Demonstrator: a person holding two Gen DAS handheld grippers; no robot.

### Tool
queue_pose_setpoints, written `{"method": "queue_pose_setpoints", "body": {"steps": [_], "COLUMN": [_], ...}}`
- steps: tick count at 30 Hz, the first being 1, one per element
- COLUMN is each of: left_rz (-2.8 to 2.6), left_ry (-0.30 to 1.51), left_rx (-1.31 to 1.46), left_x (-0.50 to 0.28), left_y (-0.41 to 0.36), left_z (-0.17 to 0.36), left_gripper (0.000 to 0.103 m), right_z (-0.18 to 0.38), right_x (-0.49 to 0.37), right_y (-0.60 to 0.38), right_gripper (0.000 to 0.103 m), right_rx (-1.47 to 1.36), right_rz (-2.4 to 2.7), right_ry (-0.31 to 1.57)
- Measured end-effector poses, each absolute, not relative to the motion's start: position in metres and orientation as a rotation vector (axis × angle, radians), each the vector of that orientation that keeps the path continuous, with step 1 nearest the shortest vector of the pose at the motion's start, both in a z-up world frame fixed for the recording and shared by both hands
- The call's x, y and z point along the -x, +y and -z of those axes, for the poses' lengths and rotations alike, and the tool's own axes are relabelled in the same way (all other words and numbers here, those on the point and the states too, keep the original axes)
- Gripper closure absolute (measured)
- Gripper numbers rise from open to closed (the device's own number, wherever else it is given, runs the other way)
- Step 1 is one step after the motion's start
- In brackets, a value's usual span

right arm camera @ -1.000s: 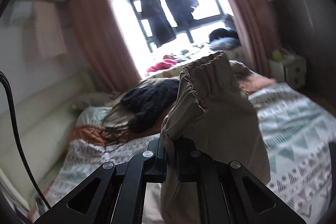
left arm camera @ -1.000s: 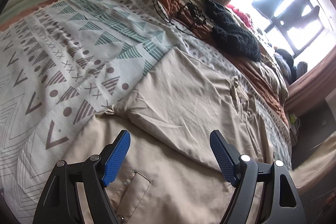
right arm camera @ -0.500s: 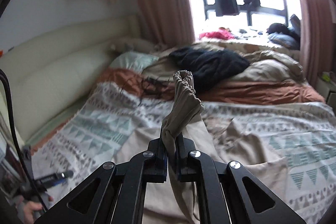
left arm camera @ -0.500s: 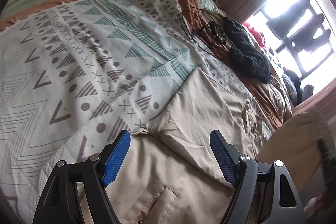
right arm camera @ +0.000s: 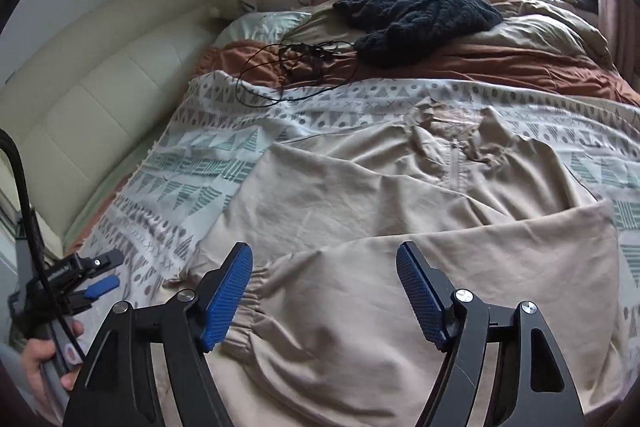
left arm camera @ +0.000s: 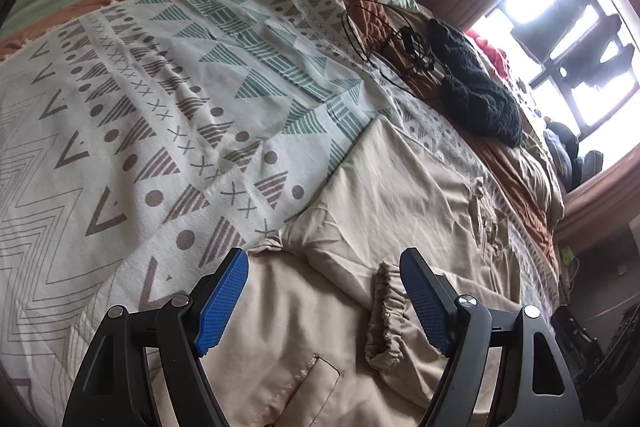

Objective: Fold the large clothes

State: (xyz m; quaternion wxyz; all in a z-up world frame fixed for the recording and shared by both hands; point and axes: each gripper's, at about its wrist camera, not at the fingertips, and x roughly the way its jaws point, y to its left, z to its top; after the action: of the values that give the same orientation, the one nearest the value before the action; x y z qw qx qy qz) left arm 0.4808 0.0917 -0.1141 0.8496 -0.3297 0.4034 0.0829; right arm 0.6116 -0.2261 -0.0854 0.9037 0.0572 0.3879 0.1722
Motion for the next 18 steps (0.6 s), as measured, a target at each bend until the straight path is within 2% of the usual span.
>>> {"method": "queue_pose_setpoints", "body": {"steps": [11,18], "left_rz": [-0.093,-0.060], "left_ry": [0.891,0.960], "left_rx": [0.540,0.421], "left_x": [-0.502,-0.518], "left_y": [0.043,0.006], "left_z": [0.120,0.137], "left_gripper": [0.024,0.026], "right_z": [0.088,0.109], "right_x": [-0.619,-0.630], "right_y": [-0.396,-0.480], "right_gripper": [0.029,0.044], "right_rx": [-0.220,-0.284], "right_rz": [-0.081,0.012], "right_ry": [0.816,0.865]}}
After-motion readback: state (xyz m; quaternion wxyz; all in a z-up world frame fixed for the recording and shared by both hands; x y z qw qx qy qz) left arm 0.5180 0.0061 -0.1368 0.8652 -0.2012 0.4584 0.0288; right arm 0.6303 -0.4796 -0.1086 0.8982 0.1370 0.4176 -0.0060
